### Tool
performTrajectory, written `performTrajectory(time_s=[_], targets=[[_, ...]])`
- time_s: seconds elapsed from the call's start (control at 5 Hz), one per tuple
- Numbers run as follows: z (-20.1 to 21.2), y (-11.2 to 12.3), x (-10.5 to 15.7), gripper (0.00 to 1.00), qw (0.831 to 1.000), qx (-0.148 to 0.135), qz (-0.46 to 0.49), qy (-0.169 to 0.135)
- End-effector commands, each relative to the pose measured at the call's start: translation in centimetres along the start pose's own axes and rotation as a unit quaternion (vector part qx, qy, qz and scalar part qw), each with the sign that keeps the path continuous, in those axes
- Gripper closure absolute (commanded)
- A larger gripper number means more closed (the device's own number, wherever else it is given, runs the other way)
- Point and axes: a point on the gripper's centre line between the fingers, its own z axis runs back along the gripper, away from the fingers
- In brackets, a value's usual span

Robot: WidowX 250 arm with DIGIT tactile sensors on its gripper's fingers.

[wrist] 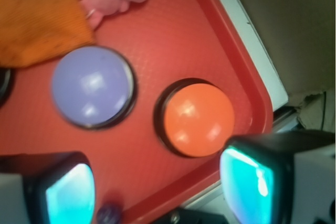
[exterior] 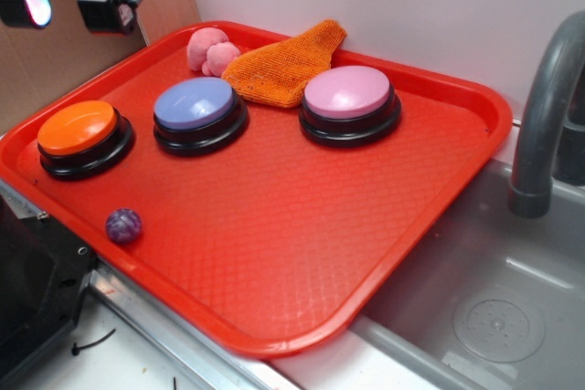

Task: Push the orange button.

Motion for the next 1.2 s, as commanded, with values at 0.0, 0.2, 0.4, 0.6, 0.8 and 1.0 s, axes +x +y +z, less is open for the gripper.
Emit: performTrajectory(time_s=[0.0,0.2,0.4,0.6,0.8,1.0], targets=[[-3.5,5.0,1.7,0.00,1.000,-0.015,0.003,-0.017],[-5.4,3.8,2.2,0.00,0.998,-0.036,-0.044,-0.012],[-6.4,3.2,1.6,0.00,0.998,-0.032,-0.055,-0.003],[-8.3,3.4,1.2,0.00,0.997,0.007,-0.082,0.004],[-8.7,3.2,1.2,0.00,0.996,0.004,-0.087,0.010],[-8.0,3.1,1.3,0.00,0.996,-0.001,-0.090,0.003]])
